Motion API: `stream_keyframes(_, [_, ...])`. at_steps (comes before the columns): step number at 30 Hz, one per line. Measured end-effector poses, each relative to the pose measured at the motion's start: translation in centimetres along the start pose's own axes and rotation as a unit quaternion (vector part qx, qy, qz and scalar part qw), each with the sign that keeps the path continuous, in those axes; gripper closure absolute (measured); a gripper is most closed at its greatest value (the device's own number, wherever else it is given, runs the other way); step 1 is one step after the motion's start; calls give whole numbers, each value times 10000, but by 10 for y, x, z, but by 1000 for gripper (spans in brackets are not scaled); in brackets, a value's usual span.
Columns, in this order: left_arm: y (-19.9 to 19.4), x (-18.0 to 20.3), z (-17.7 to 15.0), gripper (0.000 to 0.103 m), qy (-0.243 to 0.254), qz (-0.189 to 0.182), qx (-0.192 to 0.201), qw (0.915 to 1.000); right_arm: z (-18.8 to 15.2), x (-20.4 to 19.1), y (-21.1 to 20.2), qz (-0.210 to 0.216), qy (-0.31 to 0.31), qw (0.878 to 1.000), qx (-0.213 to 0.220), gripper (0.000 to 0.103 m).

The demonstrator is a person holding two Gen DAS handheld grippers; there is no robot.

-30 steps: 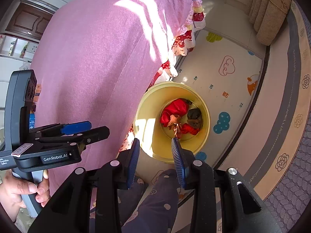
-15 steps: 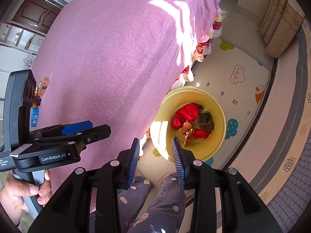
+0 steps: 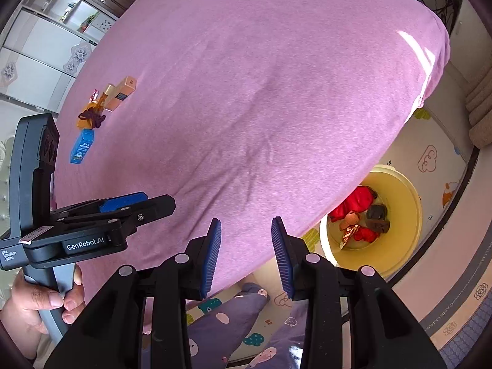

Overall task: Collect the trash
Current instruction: 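Move both open tools back over the remaining items on the bed, then grasp the gold cosmetic box with right tool while left tool grasps dark brown sock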

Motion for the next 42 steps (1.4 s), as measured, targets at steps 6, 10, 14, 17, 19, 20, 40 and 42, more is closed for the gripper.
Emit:
stream_keyframes(6, [-34,-85,-16,37,-438,132,246,9987,-5,-78,31,64,-428,9990,-146,69])
stream_keyframes(10, [-51,-131,-23,37,-657,218,372,9969,-2,-125,51,116,-744,9970,-203,69])
stream_keyframes(14, [-66,-172,-23,37,-844,360,504,9945,9,-173,66,175,-1147,9929,-261,69])
stream_keyframes(17, [-77,-199,-15,36,-1096,401,646,9911,23,-205,75,187,-1492,9882,-289,69])
stream_keyframes(19, [-84,-215,-8,36,-1245,439,742,9885,35,-226,79,193,-1738,9841,-296,69])
stream_keyframes(20, [-88,-223,-4,36,-1323,453,788,9870,42,-236,82,197,-1865,9818,-298,69])
stream_keyframes(40, [-93,-383,99,36,-2879,858,1013,9484,187,-374,189,35,-3953,9147,-844,69])
stream_keyframes(42, [-87,-393,104,36,-2957,870,979,9463,195,-383,201,-8,-4142,9060,-872,69])
Point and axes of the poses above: each gripper's, at about its wrist camera, not at the fingertips, and y roughly the way its jaws point, x to its right, z to its top, the point moved 5 cm from there along y, roughly the way its jaws point, and after that the axes turned 9 degrees about y, right-handed, at the moved point
